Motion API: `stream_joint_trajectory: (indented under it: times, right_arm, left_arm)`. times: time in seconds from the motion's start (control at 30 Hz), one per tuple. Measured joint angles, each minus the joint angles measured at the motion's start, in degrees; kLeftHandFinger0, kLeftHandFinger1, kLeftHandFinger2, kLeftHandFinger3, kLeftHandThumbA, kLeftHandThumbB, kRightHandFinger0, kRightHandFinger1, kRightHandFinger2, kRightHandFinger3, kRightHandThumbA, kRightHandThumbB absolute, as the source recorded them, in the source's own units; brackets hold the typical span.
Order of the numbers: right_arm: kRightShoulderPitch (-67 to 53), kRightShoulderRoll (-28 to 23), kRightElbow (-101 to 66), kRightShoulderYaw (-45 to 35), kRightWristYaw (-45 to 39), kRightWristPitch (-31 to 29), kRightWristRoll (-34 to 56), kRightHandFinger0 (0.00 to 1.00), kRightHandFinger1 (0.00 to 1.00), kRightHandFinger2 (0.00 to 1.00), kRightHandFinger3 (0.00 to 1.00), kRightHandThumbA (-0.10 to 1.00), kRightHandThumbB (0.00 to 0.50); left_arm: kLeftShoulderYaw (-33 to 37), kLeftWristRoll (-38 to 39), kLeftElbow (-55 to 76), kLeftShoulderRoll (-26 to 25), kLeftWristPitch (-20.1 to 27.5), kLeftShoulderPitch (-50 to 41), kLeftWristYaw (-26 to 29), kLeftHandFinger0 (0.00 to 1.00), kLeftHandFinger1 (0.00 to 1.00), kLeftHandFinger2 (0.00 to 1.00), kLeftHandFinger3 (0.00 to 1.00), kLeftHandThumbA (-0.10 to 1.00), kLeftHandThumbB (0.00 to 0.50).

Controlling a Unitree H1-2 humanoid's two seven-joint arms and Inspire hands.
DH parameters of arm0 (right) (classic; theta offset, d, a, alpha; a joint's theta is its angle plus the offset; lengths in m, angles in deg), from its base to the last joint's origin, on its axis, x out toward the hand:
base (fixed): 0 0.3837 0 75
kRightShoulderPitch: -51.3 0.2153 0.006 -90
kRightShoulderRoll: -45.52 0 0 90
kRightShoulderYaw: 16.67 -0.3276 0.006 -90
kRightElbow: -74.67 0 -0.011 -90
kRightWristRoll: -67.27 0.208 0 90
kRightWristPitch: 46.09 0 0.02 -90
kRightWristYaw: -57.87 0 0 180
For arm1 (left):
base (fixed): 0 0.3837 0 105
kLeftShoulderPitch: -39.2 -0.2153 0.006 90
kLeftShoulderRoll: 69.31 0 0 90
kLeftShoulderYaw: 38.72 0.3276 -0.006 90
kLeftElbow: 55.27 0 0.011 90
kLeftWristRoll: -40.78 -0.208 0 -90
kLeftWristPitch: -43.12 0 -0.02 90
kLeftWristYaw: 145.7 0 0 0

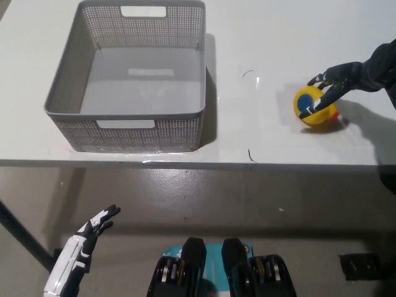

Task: Use the right hand to pick up a yellow duck toy and place it into a container on the left hand side

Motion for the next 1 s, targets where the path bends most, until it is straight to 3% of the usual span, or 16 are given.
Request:
stream_joint_trajectory:
  times: [0.17,0.23,0.27,0.33,0.4,0.87,0.93,0.97,1.0]
  right_arm:
    - [-0.17,0.77,0.28,1.32,1.16,0.1,-0.78,1.0,1.0,1.0,1.0,1.0,0.383]
    - [-0.32,1.0,0.43,1.64,1.31,0.02,-0.91,1.0,1.0,1.0,1.0,1.0,0.413]
    - [-0.55,1.13,0.54,1.89,1.49,0.02,-1.01,1.0,1.0,1.0,1.0,1.0,0.394]
    - [-1.05,1.35,0.69,2.14,1.93,0.0,-1.08,1.0,1.0,1.0,1.0,1.0,0.442]
    - [-1.15,1.46,0.73,2.37,2.4,0.11,-1.12,1.0,1.0,1.0,1.0,1.0,0.449]
    - [-1.93,3.04,1.02,3.07,6.02,1.11,-1.49,1.0,1.0,1.0,1.0,1.0,0.423]
    - [-2.05,3.23,1.05,3.06,6.53,1.34,-1.55,1.0,1.0,1.0,1.0,0.92,0.364]
    - [-2.09,3.32,1.07,3.02,6.74,1.46,-1.54,1.0,1.0,1.0,1.0,0.8,0.338]
    - [-2.17,3.46,1.09,2.97,7.19,1.57,-1.54,0.9,0.95,1.0,1.0,0.48,0.31]
  left_arm:
    - [-0.51,0.02,-0.06,-0.14,0.95,0.0,0.0,1.0,1.0,1.0,1.0,1.0,0.179]
    - [-0.73,0.04,-0.07,-0.21,1.19,0.0,0.0,1.0,1.0,1.0,1.0,1.0,0.186]
    - [-0.8,0.04,-0.09,-0.24,1.36,0.0,0.0,1.0,1.0,1.0,1.0,1.0,0.198]
    - [-0.86,0.07,-0.09,-0.26,1.52,-0.01,-0.01,1.0,1.0,1.0,1.0,1.0,0.212]
    - [-0.87,0.1,-0.09,-0.26,1.61,0.0,-0.02,1.0,1.0,1.0,1.0,1.0,0.197]
    - [-0.86,0.1,-0.19,-0.26,2.04,0.01,-0.03,1.0,1.0,1.0,1.0,1.0,0.177]
    - [-0.88,0.11,-0.18,-0.27,2.04,0.02,-0.03,1.0,1.0,1.0,1.0,1.0,0.177]
    - [-0.88,0.12,-0.19,-0.29,2.04,0.02,-0.04,1.0,1.0,1.0,1.0,1.0,0.168]
    - [-0.89,0.13,-0.19,-0.32,2.04,0.05,-0.04,1.0,1.0,1.0,1.0,1.0,0.167]
